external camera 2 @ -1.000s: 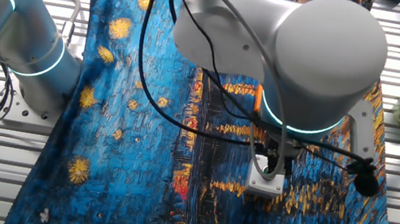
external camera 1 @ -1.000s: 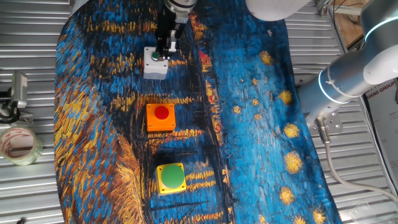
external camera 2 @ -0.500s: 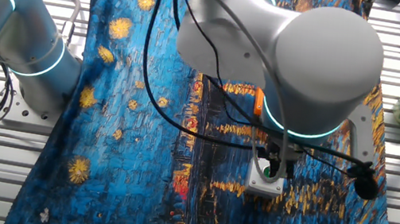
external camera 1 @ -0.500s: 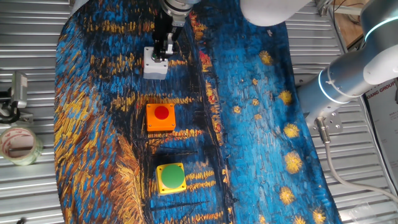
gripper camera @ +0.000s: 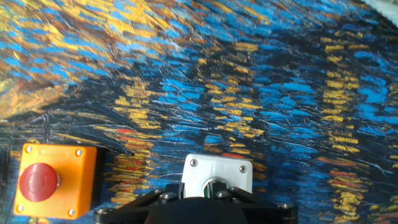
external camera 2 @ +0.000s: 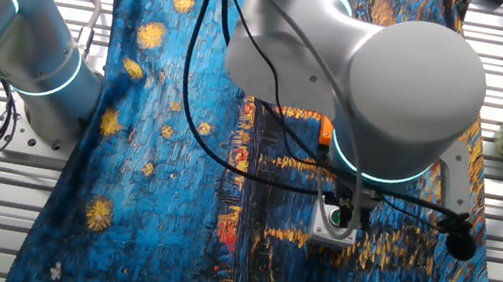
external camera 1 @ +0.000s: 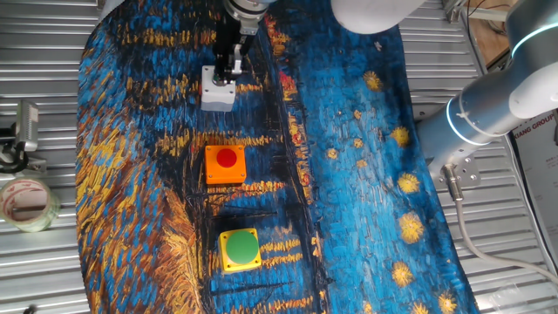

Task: Press three buttons from left to right in sequence

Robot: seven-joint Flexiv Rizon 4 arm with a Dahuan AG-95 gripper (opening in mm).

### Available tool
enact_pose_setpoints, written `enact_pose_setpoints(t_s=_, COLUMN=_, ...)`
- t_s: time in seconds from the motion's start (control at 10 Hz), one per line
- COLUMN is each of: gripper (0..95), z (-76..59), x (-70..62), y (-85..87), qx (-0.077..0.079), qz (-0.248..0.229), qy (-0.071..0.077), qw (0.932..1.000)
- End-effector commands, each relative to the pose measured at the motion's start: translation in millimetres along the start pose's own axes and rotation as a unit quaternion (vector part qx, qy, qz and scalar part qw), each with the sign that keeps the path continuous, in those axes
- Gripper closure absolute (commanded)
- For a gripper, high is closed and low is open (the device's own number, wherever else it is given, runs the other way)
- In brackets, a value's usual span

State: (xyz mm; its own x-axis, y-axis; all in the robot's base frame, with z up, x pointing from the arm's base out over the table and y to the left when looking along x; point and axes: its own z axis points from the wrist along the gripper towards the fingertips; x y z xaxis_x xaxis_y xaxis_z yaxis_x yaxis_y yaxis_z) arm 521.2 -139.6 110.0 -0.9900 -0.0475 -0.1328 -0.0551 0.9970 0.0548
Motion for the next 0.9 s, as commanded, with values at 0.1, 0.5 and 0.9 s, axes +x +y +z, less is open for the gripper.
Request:
enact_pose_setpoints(t_s=0.1, gripper=95.0, z=0.5, x=0.3, y=-0.7, qx=-0.001, qz=0.0, qy=0.0, qw=1.0)
enact_pose_setpoints(t_s=0.5, gripper=95.0, z=2.9, x=0.5, y=-0.9, qx=-0.001, qz=-0.002, qy=-0.004, qw=1.0)
enact_pose_setpoints(t_s=0.9, gripper=76.0, z=1.6, x=0.3, y=-1.3, qx=-0.003, qz=-0.004, qy=-0.005, qw=1.0)
